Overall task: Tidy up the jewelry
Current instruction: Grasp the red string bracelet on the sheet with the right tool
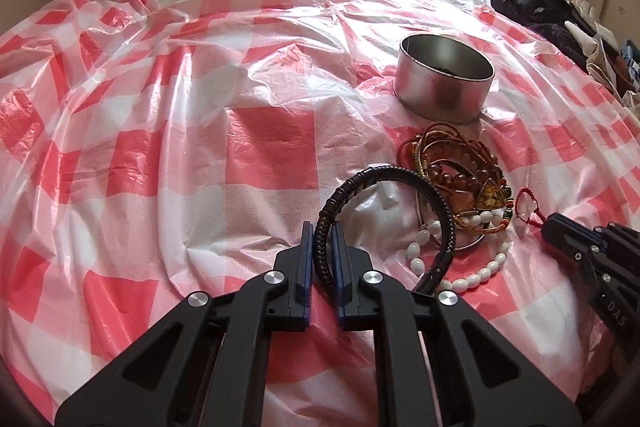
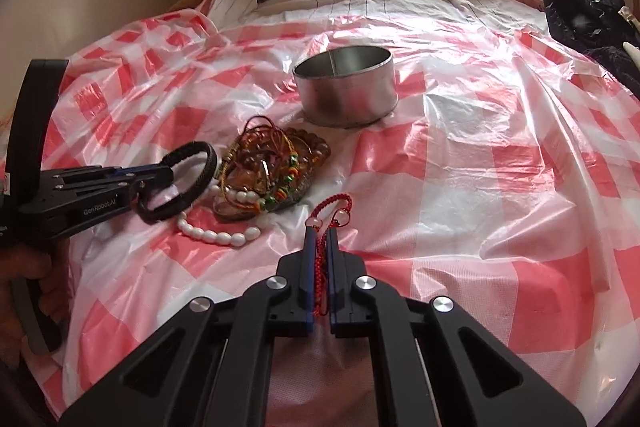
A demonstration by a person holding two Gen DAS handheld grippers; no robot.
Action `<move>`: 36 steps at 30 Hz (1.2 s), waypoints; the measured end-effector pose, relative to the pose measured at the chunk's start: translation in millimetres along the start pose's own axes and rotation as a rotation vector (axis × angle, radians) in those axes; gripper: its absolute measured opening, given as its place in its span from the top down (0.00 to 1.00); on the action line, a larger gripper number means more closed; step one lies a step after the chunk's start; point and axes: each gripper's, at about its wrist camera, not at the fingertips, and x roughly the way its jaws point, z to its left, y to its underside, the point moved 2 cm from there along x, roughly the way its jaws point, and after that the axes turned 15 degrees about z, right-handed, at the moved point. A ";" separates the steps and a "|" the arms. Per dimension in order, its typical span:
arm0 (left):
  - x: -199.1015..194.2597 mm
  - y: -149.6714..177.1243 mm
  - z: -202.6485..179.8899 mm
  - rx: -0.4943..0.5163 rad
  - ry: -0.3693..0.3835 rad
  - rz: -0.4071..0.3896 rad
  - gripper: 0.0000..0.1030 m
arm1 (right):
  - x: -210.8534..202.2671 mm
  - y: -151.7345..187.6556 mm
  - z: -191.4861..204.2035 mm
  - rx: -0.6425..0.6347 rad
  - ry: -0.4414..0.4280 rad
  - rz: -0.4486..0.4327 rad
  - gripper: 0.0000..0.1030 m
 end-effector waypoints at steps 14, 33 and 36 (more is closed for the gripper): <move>2.3 4.1 9.0 -0.041 -0.010 0.014 0.92 | 5.6 -1.1 -2.9 0.019 -0.010 0.025 0.87; -7.6 2.9 -4.0 0.011 -0.037 -0.026 0.93 | 2.1 0.3 -3.6 0.012 -0.010 -0.001 0.95; -8.4 2.8 -3.9 0.011 -0.042 -0.030 0.93 | 0.7 -0.4 -3.6 0.014 -0.021 -0.007 0.95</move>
